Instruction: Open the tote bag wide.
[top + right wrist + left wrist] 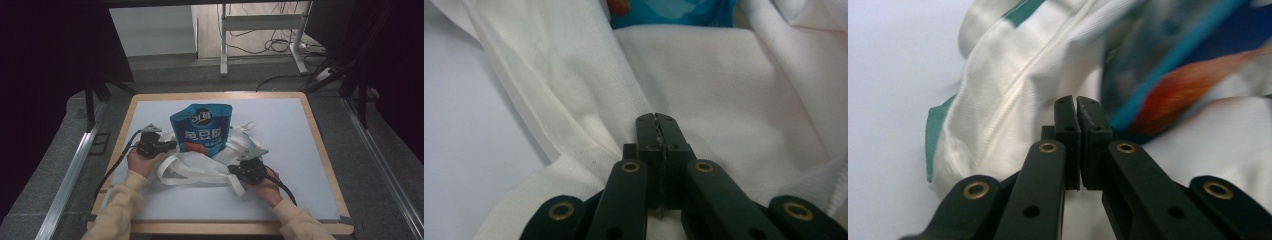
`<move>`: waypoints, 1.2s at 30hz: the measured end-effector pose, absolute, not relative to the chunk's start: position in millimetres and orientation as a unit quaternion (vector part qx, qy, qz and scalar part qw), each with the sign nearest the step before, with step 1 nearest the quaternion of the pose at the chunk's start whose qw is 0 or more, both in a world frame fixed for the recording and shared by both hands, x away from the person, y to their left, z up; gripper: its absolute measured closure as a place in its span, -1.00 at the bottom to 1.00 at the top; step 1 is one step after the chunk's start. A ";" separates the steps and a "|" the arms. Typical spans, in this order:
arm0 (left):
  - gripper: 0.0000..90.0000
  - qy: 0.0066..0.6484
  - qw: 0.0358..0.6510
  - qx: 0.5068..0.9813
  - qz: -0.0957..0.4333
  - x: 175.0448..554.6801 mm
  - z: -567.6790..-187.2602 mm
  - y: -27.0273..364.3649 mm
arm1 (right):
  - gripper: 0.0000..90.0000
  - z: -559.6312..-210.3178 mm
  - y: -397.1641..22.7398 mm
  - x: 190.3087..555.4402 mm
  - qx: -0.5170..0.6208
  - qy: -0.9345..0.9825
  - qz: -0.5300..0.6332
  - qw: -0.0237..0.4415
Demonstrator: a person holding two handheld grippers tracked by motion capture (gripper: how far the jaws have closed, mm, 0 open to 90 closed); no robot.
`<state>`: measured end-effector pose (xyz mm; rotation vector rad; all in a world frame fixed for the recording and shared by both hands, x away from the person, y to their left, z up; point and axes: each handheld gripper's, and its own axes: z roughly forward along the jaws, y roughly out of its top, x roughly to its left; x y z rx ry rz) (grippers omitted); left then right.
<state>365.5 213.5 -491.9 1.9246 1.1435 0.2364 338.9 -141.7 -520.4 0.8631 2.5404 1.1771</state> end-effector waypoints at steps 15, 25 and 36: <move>0.99 0.391 0.446 0.796 0.118 321.2 -464.7 189.6 | 0.98 -489.5 -147.8 340.8 0.296 0.839 0.441 0.120; 1.00 0.400 0.423 0.806 0.105 326.7 -479.1 179.4 | 0.98 -471.6 -151.8 360.7 0.309 0.829 0.447 0.131; 1.00 0.396 0.393 0.826 0.074 325.5 -500.5 174.2 | 0.98 -463.3 -147.2 408.9 0.350 0.837 0.392 0.155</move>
